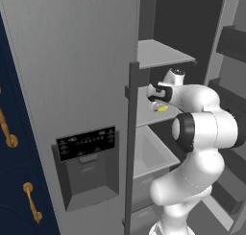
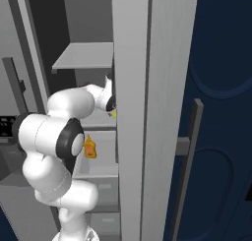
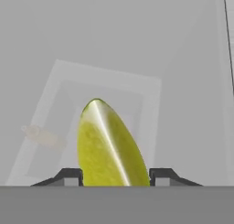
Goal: Grab a lemon wedge from the fridge and one ice cube from the ice bowl, and put them in the glass of lemonade.
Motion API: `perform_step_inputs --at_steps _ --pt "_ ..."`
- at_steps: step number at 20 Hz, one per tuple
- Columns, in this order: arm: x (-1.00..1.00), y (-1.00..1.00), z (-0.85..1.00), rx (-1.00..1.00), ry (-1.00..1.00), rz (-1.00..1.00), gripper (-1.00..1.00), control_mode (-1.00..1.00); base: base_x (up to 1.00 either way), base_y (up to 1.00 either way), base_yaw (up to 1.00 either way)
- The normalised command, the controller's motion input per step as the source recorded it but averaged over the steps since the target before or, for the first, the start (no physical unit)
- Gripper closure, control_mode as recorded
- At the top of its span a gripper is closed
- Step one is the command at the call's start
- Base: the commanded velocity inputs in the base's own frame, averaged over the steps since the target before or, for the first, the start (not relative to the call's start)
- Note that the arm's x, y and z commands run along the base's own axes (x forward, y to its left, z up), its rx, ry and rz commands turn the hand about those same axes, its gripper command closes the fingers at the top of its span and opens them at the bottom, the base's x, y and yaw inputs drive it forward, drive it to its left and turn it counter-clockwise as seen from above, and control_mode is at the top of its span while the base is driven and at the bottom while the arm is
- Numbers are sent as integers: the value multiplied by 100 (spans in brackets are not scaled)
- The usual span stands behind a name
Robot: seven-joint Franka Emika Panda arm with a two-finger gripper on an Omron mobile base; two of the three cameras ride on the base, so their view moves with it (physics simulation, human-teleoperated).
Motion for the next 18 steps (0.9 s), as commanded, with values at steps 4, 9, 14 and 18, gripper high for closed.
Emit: perform_step_inputs --at_steps 4,9,14,18 --pt "-74 46 72 -2 -9 -10 100 -100 0 0 0" --pt "-93 26 61 -1 -9 -16 100 -100 0 0 0" --pt "-100 0 34 0 -7 -17 100 -100 0 0 0" --pt "-88 0 100 0 -7 -13 100 -100 0 0 0"
